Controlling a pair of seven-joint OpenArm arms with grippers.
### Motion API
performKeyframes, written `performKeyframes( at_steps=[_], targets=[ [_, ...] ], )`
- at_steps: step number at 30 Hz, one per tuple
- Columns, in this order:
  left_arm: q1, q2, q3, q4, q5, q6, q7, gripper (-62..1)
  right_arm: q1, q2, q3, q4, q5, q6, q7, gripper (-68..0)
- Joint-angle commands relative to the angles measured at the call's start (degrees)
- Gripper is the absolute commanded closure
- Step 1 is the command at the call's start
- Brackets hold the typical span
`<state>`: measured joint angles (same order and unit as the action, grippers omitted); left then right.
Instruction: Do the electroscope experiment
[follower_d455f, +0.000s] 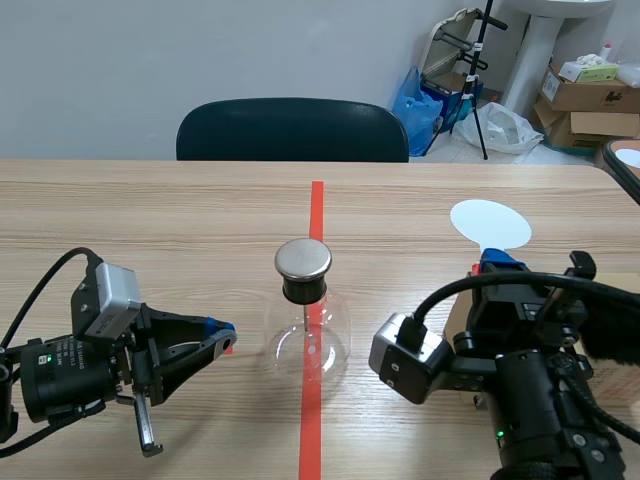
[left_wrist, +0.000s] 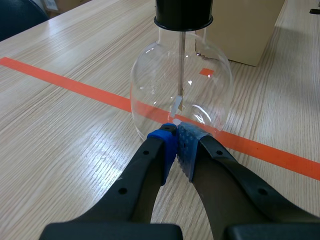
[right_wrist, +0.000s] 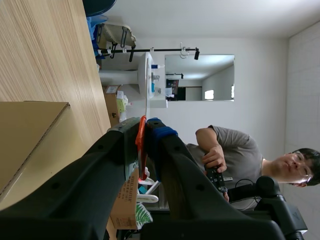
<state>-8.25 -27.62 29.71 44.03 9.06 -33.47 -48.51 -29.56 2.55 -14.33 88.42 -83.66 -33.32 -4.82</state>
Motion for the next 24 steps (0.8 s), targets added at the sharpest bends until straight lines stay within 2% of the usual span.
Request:
performKeyframes(
  at_steps=[1, 5, 24],
  targets=[
    [-0.17, 0.13, -0.07, 1.14, -0.48, -0.13, -1.03, -2.9, 0.02, 0.31, 0.22, 0.33, -0.04, -0.46, 0.22, -1.3],
    [-0.17, 0.11, -0.07, 1.14, -0.48, -0.13, -1.03, -2.9, 0.02, 0.31, 0.22, 0.33, -0.04, -0.46, 3.93, -1.3],
    [-0.17, 0.13, -0.15, 1.14, -0.5, 0.79, -1.2, -2.9, 0.02, 0.31, 0.22, 0.33, -0.04, -0.46, 31.36, -1.3]
  ],
)
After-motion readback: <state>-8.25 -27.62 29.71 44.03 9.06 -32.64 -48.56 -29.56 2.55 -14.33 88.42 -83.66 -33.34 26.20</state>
